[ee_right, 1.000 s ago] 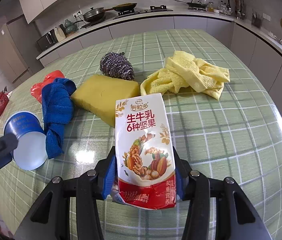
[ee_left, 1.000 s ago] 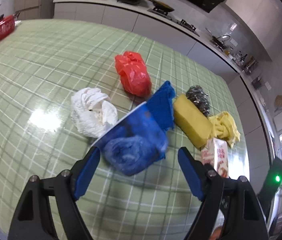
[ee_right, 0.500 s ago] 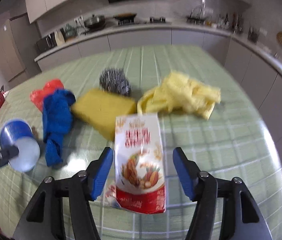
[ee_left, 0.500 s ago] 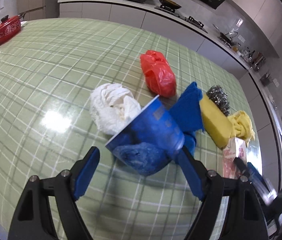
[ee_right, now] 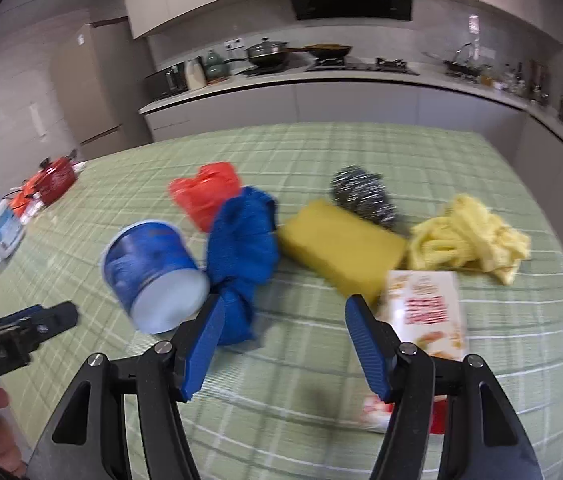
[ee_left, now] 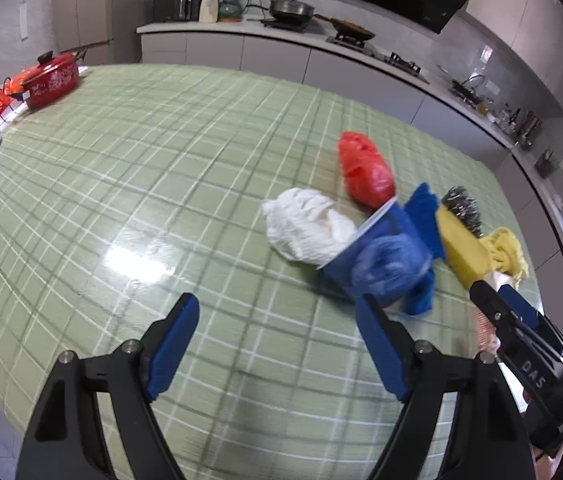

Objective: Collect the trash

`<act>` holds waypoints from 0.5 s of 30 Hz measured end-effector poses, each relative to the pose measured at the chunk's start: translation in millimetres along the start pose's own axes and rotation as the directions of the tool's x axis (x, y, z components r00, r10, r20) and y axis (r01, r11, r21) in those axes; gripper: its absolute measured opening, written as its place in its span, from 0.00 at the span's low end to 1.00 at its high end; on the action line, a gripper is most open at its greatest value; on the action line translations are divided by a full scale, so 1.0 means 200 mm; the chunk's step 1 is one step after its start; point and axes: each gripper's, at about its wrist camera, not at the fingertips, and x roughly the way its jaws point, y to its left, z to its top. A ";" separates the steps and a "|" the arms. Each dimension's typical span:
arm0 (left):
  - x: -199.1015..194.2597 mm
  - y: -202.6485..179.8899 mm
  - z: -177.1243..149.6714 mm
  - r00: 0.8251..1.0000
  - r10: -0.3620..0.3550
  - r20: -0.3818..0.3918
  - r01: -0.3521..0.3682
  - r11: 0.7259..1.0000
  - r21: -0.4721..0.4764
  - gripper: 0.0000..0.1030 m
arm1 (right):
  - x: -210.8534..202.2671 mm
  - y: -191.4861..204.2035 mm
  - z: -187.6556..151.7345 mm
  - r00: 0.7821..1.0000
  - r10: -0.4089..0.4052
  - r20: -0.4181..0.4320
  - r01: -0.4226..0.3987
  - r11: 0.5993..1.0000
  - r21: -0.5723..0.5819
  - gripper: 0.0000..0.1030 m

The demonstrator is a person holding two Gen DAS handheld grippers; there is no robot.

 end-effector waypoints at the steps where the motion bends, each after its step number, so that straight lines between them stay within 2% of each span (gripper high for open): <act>1: 0.02 0.01 0.00 1.000 0.002 -0.012 -0.002 1.000 -0.005 0.79 | 0.02 0.02 0.00 1.000 0.012 -0.008 -0.012 1.000 -0.003 0.63; 15: -0.01 0.29 -0.02 0.998 0.066 -0.004 -0.066 0.994 -0.082 0.79 | 0.16 0.46 -0.09 0.983 0.161 -0.084 -0.170 0.977 -0.127 0.63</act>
